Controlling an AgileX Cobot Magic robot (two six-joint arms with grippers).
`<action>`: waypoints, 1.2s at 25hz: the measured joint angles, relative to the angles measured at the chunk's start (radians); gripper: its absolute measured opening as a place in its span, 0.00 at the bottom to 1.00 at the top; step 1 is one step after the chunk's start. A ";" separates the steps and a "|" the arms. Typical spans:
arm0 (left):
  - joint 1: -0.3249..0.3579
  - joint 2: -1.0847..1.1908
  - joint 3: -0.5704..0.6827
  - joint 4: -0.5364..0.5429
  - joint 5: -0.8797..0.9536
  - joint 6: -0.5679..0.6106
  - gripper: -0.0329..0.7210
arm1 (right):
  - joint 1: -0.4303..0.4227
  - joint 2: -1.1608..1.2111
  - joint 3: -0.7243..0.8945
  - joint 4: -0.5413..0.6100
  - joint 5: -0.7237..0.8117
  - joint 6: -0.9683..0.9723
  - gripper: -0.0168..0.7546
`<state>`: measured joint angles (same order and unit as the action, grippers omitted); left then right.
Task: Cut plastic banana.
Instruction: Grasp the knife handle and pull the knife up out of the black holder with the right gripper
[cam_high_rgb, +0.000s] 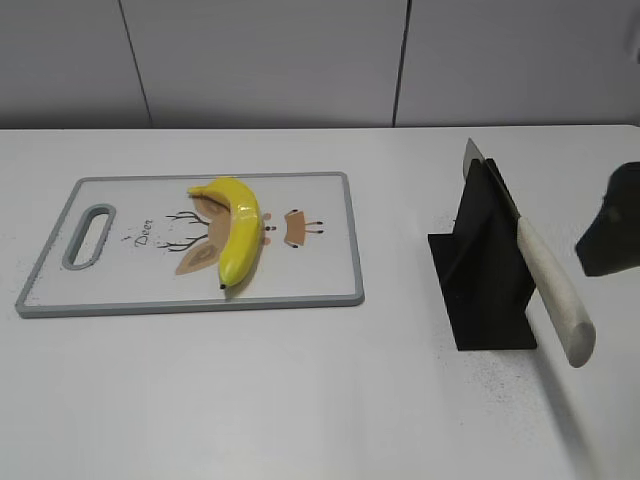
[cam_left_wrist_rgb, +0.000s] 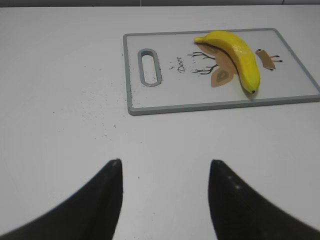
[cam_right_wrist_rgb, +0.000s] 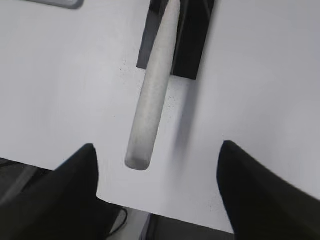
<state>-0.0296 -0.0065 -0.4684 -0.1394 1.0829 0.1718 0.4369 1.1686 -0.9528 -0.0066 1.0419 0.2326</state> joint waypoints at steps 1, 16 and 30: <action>0.000 0.000 0.000 0.000 0.000 0.000 0.75 | 0.000 0.032 -0.005 0.000 0.001 0.000 0.74; 0.000 0.000 0.000 0.000 0.000 0.000 0.75 | 0.000 0.337 -0.010 0.023 -0.099 0.004 0.73; 0.000 0.000 0.000 0.000 0.000 0.000 0.75 | -0.003 0.389 -0.010 0.034 -0.066 0.145 0.23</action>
<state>-0.0296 -0.0065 -0.4684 -0.1394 1.0829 0.1718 0.4343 1.5580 -0.9629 0.0278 0.9757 0.3778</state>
